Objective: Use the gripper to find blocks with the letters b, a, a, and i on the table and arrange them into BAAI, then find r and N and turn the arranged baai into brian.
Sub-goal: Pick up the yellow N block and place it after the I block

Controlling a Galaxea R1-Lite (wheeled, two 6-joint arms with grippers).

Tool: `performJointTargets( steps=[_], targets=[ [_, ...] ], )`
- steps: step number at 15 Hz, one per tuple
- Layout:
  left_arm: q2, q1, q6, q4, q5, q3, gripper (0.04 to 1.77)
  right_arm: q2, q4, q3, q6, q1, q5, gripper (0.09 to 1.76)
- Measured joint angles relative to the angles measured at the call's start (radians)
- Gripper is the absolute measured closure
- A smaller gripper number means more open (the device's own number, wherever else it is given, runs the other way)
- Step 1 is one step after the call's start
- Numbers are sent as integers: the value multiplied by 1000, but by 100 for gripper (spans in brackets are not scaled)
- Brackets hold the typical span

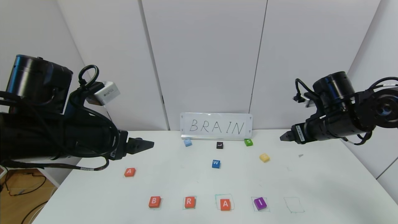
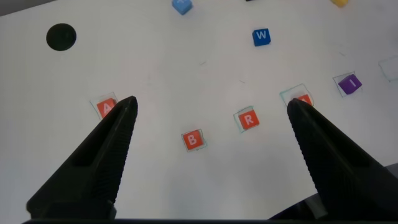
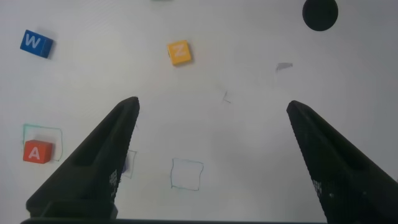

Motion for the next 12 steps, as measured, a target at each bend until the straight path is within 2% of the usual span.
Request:
performJointTargets(
  steps=[12],
  targets=[
    [1, -2, 10, -8, 3, 13, 9, 299, 227, -374, -166, 0, 81, 14]
  ],
)
